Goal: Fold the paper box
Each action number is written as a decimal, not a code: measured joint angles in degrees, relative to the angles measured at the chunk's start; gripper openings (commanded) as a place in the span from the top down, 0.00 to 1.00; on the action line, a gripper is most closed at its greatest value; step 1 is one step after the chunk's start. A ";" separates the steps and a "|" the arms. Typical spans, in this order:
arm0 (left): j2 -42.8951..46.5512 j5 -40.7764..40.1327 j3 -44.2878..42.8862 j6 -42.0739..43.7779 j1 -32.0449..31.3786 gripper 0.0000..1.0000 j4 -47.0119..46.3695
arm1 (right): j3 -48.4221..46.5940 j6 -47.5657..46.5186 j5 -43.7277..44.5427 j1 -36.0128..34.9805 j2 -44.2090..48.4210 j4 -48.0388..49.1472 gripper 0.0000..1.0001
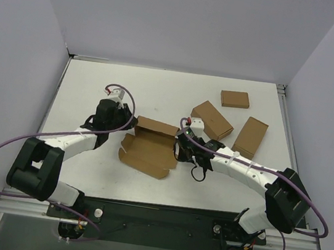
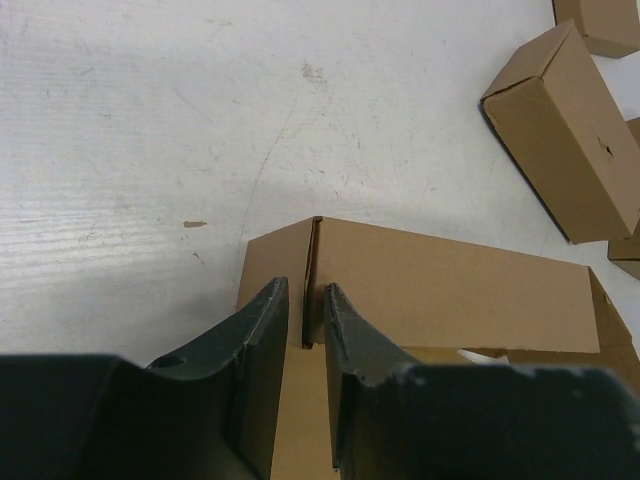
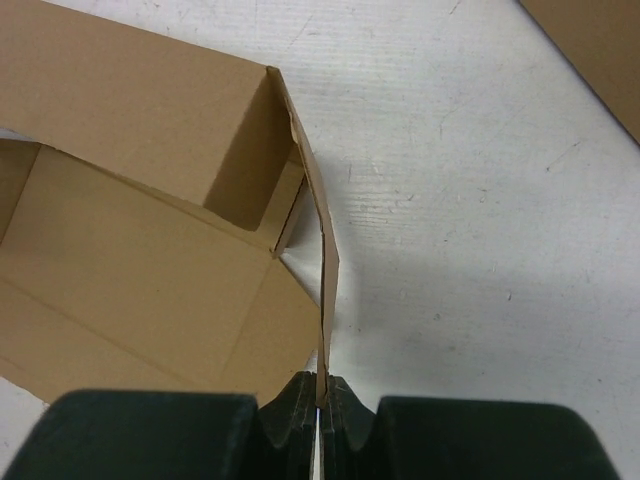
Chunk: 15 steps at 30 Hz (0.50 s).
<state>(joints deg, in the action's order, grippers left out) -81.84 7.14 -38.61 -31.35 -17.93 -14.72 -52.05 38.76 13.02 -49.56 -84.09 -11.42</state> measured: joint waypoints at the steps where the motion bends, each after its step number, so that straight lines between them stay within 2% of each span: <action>1: 0.11 -0.07 0.37 0.00 -0.26 0.70 -0.52 | -0.31 0.02 -0.20 0.00 0.00 -0.44 1.00; 15: 3.43 -1.27 4.90 -1.95 -2.54 0.72 -3.72 | -3.54 1.84 -3.85 -0.44 -0.66 -3.30 1.00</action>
<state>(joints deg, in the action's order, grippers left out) -78.41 5.87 -33.71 -33.30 -20.47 -18.44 -55.59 40.60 9.17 -50.00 -84.75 -14.72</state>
